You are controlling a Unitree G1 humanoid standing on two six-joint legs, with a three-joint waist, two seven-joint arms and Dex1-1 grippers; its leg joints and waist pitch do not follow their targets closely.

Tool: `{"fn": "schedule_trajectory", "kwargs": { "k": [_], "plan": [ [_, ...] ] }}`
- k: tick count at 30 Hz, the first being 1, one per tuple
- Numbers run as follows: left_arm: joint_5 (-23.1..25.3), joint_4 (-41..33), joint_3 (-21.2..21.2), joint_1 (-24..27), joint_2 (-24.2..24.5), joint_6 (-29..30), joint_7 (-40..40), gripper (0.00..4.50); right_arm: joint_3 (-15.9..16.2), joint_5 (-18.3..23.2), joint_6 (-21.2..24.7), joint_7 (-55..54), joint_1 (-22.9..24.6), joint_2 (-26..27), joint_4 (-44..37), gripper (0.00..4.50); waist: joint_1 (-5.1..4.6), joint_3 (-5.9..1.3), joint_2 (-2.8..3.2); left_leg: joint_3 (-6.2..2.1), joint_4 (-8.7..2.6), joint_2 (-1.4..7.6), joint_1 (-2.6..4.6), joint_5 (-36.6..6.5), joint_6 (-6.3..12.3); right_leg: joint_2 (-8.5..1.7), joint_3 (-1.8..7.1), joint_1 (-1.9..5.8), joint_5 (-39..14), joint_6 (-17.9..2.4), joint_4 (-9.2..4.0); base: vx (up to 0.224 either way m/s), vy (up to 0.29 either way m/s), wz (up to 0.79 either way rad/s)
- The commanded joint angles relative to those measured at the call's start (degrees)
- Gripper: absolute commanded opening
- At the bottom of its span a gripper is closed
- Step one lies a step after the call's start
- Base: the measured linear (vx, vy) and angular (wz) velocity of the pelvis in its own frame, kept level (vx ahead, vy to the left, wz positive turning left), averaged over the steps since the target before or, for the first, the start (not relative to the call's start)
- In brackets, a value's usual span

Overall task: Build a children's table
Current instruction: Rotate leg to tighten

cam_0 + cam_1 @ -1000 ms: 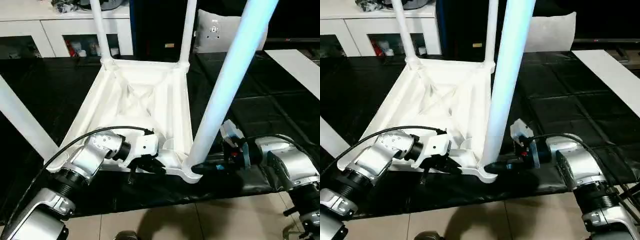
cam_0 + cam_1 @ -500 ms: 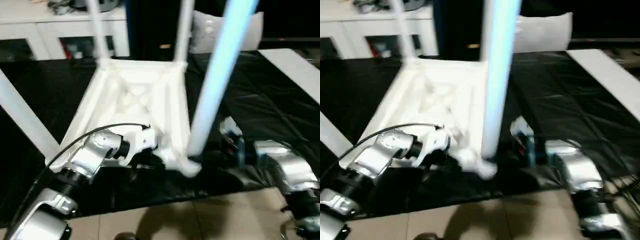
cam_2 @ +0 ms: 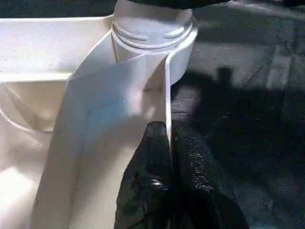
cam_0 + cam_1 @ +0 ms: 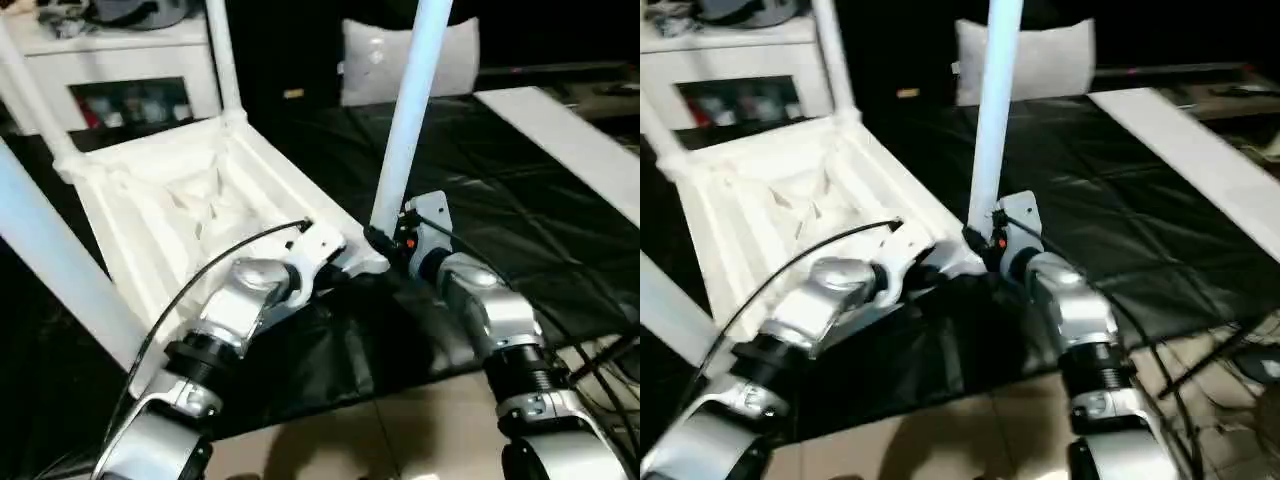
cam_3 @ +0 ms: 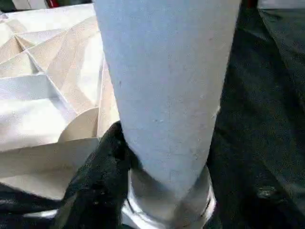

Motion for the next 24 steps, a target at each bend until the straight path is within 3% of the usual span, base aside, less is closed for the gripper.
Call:
{"fn": "schedule_trajectory", "kwargs": {
  "k": [1, 2, 3, 4, 5, 7, 11, 14, 17, 21, 24],
  "plan": [
    [-1.97, -2.03, -2.06, -0.05, -1.61, -2.39, -2.06, 0.00, -0.33, 0.55, -0.22, 0.58, -0.10, 0.41, 0.09, 2.75, 0.33, -4.61, -0.69, -2.03, -2.80, 4.58, -0.81, 7.60, 7.71, -7.72, 5.51, 3.90, -4.62, -3.89, -2.11, 0.000, 0.000, 0.00],
    [-1.97, -2.03, -2.06, -0.05, -1.61, -2.39, -2.06, 0.00, -0.33, 0.55, -0.22, 0.58, -0.10, 0.41, 0.09, 2.91, 0.81, -4.79, -0.79, -1.81, -2.52, 4.16, -0.82, 8.04, 7.88, -7.66, 5.76, 3.77, -3.55, -4.23, -1.71, 0.000, 0.000, 0.00],
    [-1.54, -2.15, -2.92, 0.33, -0.01, -4.12, -3.91, 0.00, -0.63, 1.50, -1.26, 2.93, 0.35, -1.02, -0.50, 2.91, 1.24, -4.94, -0.87, -1.88, -2.39, 3.89, -1.31, 8.81, 8.57, -7.60, 5.70, 4.06, -2.36, -3.95, -1.33, 0.000, 0.000, 0.00],
    [-1.54, -2.15, -2.92, 0.33, -0.01, -4.12, -3.91, 0.00, -0.63, 1.50, -1.26, 2.93, 0.35, -1.02, -0.50, 3.02, 1.24, -4.94, -0.87, -1.88, -2.39, 3.89, -1.31, 8.81, 8.57, -7.60, 5.70, 4.06, -2.36, -3.95, -1.33, 0.000, 0.000, 0.00],
    [-1.29, -2.28, -3.58, 0.74, 1.61, -5.74, -6.27, 0.00, -0.71, 2.06, -2.15, 5.73, 0.83, -2.88, -1.00, 3.19, 1.62, -4.87, -0.77, -1.79, -2.19, 3.89, -1.41, 9.14, 9.74, -7.34, 5.57, 3.69, -1.89, -3.38, -1.36, 0.000, 0.000, 0.00],
    [-1.17, -2.06, -3.96, 1.04, 3.69, -7.84, -9.33, 0.00, -0.06, 2.34, -2.10, 10.49, 1.64, -6.17, -1.80, 3.28, 2.07, -4.69, -0.72, -1.61, -2.15, 3.85, -1.41, 7.89, 9.72, -7.18, 5.62, 3.45, -3.81, -2.30, -1.65, 0.000, 0.000, 0.00],
    [-0.93, -1.66, -4.64, 1.28, 6.24, -10.22, -12.71, 0.00, 0.40, 3.57, -1.08, 17.48, 2.77, -10.01, -3.35, 3.67, 2.80, -4.24, -0.72, -1.50, -2.54, 4.01, -1.10, 3.95, 7.97, -6.98, 5.42, 3.46, -12.08, 0.90, -2.93, 0.000, 0.000, 0.00],
    [-1.46, -1.58, -5.57, 1.56, 8.25, -12.37, -16.51, 0.00, 2.30, 4.24, -1.06, 25.16, 4.27, -13.61, -5.86, 3.97, 3.09, -4.15, -0.71, -1.39, -2.64, 3.93, -1.05, 2.30, 6.81, -6.92, 5.34, 3.42, -15.14, 1.76, -3.40, 0.000, 0.000, 0.00],
    [-2.01, -1.52, -7.11, 1.92, 10.94, -17.54, -22.17, 0.00, 5.92, 4.28, -3.51, 34.90, 6.53, -18.41, -8.99, 3.97, 3.54, -4.09, -0.79, -1.58, -2.71, 3.96, -1.06, 0.66, 6.49, -6.74, 5.22, 3.38, -16.98, 4.20, -3.62, 0.000, 0.000, 0.00],
    [-1.65, -0.93, -8.84, 1.80, 13.57, -21.34, -27.35, 0.00, 7.76, 5.59, -5.50, 43.50, 7.73, -21.41, -10.88, 3.97, 3.53, -4.07, -1.07, -1.26, -2.57, 3.43, -1.27, -0.24, 6.36, -6.49, 5.04, 3.35, -18.87, 5.15, -3.94, 0.000, 0.000, 0.00],
    [-1.78, -0.97, -10.03, 2.00, 15.05, -23.75, -31.04, 0.00, 9.12, 5.95, -5.93, 48.15, 7.93, -22.77, -11.25, 3.82, 3.73, -4.11, -0.98, -1.51, -2.64, 3.94, -1.04, 0.40, 6.57, -6.42, 5.01, 3.13, -18.33, 4.98, -3.82, 0.000, 0.000, 0.00]
  ]
}}
